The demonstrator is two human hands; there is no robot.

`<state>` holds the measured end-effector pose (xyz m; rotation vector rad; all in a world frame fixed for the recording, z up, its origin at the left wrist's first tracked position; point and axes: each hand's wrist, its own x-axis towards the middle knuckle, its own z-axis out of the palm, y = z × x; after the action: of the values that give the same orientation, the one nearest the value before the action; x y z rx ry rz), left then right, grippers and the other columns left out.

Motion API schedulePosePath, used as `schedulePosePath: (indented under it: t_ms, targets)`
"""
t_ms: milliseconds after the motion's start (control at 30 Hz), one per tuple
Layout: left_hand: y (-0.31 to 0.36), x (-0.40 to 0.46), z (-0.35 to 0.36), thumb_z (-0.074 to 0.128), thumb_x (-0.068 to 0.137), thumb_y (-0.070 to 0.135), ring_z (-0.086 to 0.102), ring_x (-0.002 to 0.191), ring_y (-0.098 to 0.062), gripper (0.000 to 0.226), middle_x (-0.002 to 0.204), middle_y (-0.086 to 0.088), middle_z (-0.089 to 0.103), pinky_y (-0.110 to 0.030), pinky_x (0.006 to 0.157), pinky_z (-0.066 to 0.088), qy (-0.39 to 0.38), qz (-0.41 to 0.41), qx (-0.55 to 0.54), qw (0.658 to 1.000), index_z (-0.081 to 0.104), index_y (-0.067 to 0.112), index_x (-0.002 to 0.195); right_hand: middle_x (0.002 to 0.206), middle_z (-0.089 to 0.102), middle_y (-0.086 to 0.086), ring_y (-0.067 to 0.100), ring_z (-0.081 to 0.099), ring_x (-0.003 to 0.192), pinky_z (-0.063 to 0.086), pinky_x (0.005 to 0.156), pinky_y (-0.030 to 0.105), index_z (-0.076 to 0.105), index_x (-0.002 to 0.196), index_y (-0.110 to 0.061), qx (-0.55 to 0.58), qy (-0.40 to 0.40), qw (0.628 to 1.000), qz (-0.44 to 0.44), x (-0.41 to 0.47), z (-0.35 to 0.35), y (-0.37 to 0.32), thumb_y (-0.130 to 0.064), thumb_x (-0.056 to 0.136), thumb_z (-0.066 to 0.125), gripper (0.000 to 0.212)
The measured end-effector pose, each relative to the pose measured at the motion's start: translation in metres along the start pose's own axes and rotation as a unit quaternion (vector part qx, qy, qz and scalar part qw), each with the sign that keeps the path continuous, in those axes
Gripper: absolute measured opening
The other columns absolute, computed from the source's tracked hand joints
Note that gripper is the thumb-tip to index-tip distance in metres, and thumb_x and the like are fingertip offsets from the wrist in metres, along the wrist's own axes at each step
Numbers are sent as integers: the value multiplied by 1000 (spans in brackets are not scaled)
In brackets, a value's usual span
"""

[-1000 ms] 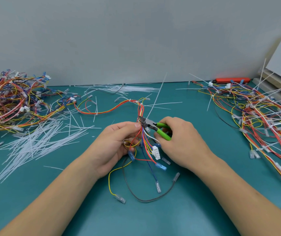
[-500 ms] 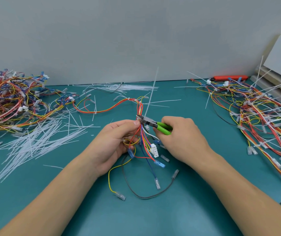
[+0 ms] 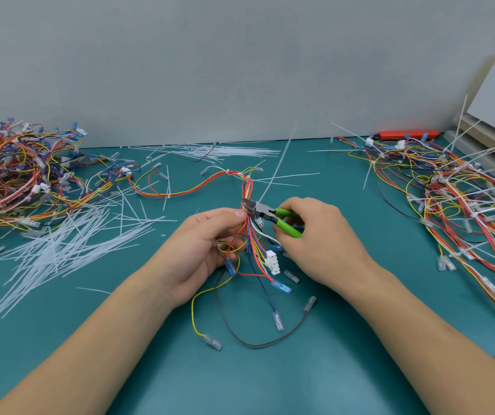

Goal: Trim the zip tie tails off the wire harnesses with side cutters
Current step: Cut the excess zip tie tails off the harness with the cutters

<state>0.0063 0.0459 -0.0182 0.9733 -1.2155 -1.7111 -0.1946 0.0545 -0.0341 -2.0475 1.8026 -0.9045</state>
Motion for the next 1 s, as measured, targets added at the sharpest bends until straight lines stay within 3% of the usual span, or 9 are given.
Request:
schedulePosePath:
  t_ms: [67, 167, 300, 467, 667, 800, 867, 933, 1000]
  targets:
    - [0, 1, -1, 68, 82, 30, 56, 58, -8, 15, 70, 5, 67, -20, 52, 45, -1, 0, -4, 1000, 79, 21, 76, 83, 62, -9, 19, 59, 84, 52, 76, 40, 64, 89, -30, -10, 7, 1000, 0, 1, 0, 1, -31, 92, 65, 3]
    - [-1, 1, -1, 68, 83, 29, 57, 58, -8, 16, 71, 5, 67, -20, 52, 44, -6, 3, -4, 1000, 79, 22, 75, 64, 56, -5, 23, 55, 68, 47, 59, 37, 56, 75, -25, -8, 18, 999, 25, 1, 0, 3, -33, 91, 64, 19]
    - [-1, 1, -1, 66, 85, 29, 57, 59, -8, 18, 73, 4, 67, -21, 53, 44, -19, 9, 4, 1000, 77, 22, 73, 60, 52, 1, 29, 52, 65, 43, 53, 37, 53, 75, -20, -18, 26, 999, 41, 2, -1, 1, -38, 92, 62, 26]
    - [-1, 1, -2, 65, 87, 28, 56, 60, -8, 19, 73, 4, 67, -21, 53, 43, -19, 11, 5, 1000, 77, 22, 73, 59, 50, 0, 29, 51, 63, 39, 51, 34, 50, 74, -26, -15, 22, 999, 42, 0, 0, 0, -40, 91, 63, 26]
    - [-3, 4, -6, 70, 88, 29, 55, 62, -11, 14, 77, 2, 66, -23, 56, 44, -23, 4, 3, 1000, 77, 19, 80, 54, 46, -2, 25, 41, 58, 38, 52, 35, 48, 72, -18, 46, 61, 995, 69, 2, -3, 2, -44, 93, 64, 37]
    - [-4, 5, -8, 73, 81, 33, 54, 65, -14, 17, 78, -1, 62, -25, 57, 43, -14, -7, 7, 1000, 75, 18, 88, 50, 37, -8, 14, 29, 51, 25, 44, 23, 40, 67, -14, 107, 72, 987, 91, 3, -4, 0, -42, 96, 64, 48]
    - [-4, 6, -8, 75, 75, 35, 52, 65, -17, 25, 75, -3, 59, -28, 56, 42, -13, -7, 0, 1000, 74, 16, 90, 49, 33, -10, 12, 27, 49, 27, 43, 20, 38, 66, -16, 151, 68, 981, 99, 4, -6, -1, -41, 97, 64, 48]
    - [-4, 5, -8, 75, 71, 37, 51, 64, -18, 31, 75, -5, 56, -30, 58, 40, -19, -6, -2, 1000, 72, 14, 92, 53, 33, -13, 10, 27, 51, 24, 46, 17, 44, 68, -17, 208, 49, 971, 108, 4, -6, -2, -42, 98, 63, 43]
    - [-2, 3, -9, 72, 72, 38, 51, 66, -18, 32, 77, -5, 54, -34, 63, 39, -34, -4, 18, 999, 70, 13, 93, 61, 44, -8, 14, 37, 59, 35, 60, 25, 60, 80, -12, 287, 23, 949, 127, 5, -5, -5, -42, 99, 63, 36]
